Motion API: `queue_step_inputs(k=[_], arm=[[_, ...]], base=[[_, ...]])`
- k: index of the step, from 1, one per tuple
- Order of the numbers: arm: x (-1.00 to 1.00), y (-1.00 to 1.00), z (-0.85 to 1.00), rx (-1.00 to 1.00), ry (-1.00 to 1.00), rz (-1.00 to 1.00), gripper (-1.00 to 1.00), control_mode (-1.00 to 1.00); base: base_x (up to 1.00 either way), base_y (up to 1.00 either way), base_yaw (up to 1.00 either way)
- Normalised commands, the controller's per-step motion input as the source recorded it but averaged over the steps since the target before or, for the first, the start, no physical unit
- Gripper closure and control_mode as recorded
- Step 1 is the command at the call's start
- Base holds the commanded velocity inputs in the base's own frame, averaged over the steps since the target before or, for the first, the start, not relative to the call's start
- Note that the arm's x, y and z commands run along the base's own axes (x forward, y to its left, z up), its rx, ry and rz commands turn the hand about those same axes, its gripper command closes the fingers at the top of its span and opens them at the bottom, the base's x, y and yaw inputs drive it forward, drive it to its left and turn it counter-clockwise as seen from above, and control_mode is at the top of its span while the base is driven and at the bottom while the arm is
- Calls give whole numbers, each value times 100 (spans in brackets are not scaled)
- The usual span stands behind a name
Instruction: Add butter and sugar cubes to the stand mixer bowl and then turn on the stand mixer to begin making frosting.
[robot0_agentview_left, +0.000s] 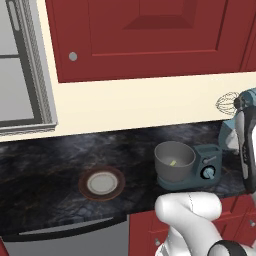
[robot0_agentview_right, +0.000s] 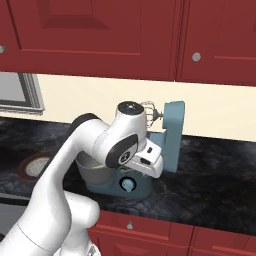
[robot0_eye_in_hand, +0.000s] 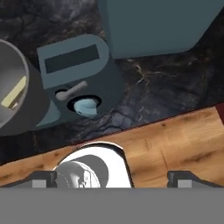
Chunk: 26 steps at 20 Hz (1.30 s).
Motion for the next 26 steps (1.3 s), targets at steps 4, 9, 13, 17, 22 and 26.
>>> queue_step_inputs(k=[4,9,13,17,22,26], arm=[[1,-44,1,0,0,26,-100,-100],[0,-46,1,0,-5,29,-100,-100],[5,-42,0,1,-11,32,-100,-100],[12,-38,3,7,-15,35,-100,-100],[19,-36,7,8,-13,22,-100,-100],[14,-34,3,7,-10,21,-100,-100]], base=[[0,0,0],[0,0,0],[0,0,0],[0,0,0],[0,0,0],[0,0,0]])
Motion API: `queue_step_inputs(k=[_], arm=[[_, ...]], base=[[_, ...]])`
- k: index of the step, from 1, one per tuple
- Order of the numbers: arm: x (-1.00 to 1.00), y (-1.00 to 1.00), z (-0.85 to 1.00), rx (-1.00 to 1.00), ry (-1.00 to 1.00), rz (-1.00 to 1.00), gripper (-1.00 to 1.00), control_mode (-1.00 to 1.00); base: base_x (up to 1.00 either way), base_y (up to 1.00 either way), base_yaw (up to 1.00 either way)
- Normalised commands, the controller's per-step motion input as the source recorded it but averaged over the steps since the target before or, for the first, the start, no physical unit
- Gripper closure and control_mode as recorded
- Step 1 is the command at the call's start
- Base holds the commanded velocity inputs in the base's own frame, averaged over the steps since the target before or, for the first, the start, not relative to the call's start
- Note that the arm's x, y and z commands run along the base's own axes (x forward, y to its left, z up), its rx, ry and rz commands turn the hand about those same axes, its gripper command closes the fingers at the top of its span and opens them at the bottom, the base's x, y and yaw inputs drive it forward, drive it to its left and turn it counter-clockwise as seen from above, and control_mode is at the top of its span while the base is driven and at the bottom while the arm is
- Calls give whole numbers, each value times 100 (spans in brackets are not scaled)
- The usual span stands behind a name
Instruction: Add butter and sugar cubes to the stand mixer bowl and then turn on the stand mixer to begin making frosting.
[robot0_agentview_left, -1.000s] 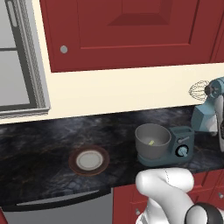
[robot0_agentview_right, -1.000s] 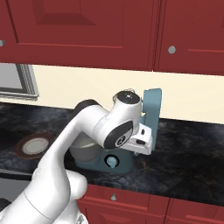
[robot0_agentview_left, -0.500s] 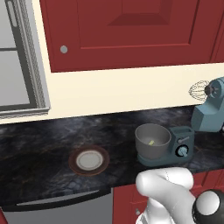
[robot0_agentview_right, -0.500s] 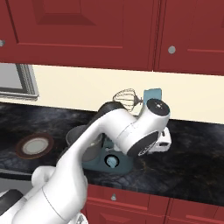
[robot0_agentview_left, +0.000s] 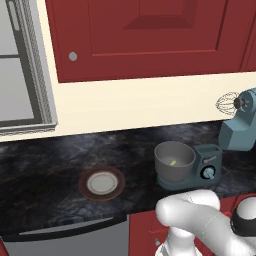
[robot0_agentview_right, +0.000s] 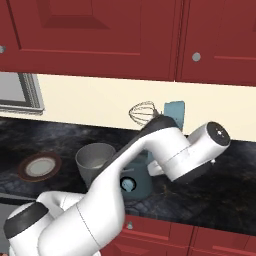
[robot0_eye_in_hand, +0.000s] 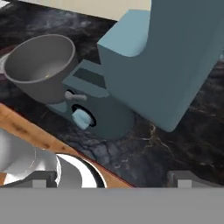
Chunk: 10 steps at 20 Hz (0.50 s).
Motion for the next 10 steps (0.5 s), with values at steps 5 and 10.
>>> queue_step_inputs(k=[5,10], arm=[[15,-36,6,10,-13,21,-100,-100],[13,-27,0,9,-9,21,-100,-100]], base=[[0,0,0],[0,0,0]])
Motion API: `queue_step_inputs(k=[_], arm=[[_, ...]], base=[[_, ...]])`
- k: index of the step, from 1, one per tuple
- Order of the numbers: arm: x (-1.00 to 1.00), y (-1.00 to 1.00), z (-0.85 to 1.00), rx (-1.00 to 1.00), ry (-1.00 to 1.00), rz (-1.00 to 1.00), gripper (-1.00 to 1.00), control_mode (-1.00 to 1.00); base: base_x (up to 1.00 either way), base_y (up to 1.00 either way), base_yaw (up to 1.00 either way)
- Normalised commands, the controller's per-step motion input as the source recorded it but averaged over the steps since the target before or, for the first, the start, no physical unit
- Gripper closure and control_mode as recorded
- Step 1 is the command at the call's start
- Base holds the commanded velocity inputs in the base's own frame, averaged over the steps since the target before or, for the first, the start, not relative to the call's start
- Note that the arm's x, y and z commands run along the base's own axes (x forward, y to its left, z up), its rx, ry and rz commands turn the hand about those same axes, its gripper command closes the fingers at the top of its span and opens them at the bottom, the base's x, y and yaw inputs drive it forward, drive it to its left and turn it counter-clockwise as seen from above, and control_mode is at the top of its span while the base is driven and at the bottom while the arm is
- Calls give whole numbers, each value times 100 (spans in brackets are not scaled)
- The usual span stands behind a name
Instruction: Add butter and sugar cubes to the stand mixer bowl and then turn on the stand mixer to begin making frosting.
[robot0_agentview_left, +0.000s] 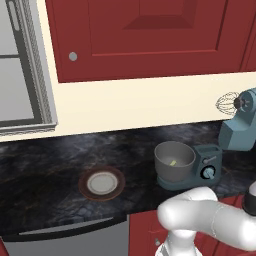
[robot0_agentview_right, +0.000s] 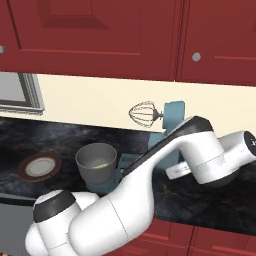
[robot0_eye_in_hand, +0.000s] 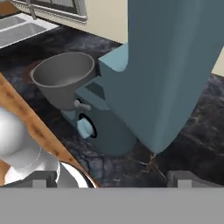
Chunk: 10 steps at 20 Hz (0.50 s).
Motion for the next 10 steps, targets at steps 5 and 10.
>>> queue_step_inputs(k=[5,10], arm=[[28,-10,0,9,-14,18,-100,-100],[29,-16,0,7,-8,14,-100,-100]], base=[[0,0,0],[0,0,0]])
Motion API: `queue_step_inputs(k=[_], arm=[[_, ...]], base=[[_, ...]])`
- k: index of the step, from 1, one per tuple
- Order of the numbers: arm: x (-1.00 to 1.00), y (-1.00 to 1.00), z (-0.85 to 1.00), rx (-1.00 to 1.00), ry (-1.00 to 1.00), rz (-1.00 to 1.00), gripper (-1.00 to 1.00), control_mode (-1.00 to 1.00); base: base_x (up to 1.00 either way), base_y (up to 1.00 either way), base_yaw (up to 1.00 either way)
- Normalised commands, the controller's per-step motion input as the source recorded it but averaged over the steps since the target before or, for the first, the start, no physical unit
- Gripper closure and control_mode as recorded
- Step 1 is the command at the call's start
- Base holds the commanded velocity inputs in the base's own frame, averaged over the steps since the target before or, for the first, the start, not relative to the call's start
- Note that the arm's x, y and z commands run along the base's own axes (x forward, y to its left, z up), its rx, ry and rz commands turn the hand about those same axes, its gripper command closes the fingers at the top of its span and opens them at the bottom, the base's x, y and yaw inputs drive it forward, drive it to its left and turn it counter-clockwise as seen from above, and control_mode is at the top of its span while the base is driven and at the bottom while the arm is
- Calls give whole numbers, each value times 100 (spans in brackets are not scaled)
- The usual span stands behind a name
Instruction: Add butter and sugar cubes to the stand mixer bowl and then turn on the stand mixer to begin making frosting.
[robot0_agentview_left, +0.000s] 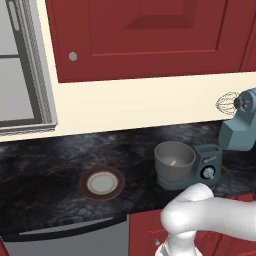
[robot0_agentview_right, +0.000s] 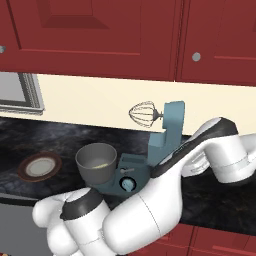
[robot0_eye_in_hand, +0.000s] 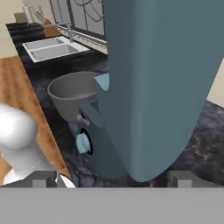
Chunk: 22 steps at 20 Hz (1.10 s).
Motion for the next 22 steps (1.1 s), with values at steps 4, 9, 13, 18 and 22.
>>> queue_step_inputs(k=[4,9,13,18,22], arm=[[31,-14,4,7,-7,10,-100,-100],[33,-1,6,9,-7,3,-100,-100],[27,0,9,9,-9,1,-100,-100],[17,11,10,7,-8,0,-100,-100],[13,22,12,4,-7,0,-100,-100]], base=[[0,0,0],[0,0,0],[0,0,0],[0,0,0],[0,0,0]])
